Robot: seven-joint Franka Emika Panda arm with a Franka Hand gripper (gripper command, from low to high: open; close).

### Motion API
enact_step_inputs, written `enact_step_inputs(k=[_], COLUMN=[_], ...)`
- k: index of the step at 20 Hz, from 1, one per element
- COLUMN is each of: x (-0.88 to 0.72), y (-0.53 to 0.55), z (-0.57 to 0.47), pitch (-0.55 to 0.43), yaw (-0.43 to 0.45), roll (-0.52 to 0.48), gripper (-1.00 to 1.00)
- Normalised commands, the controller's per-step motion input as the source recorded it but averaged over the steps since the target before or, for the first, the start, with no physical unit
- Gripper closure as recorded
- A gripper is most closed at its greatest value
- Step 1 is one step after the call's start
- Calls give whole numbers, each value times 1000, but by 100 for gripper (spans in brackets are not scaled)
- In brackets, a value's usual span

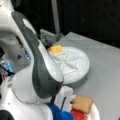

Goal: Ingredient selection for cheeseburger or sandwich

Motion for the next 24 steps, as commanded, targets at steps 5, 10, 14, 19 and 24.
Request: enact_step_inputs(k=[5, 10, 14, 19, 24], x=[-465, -619, -637, -559, -524], y=[515, 647, 673, 578, 407], z=[269, 340, 291, 96, 51], pitch=[43, 20, -20, -98, -131], yaw=[-133, -170, -216, -212, -120], roll=[-363, -458, -527, -521, -538], gripper=[-100, -100, -100, -100, -100])
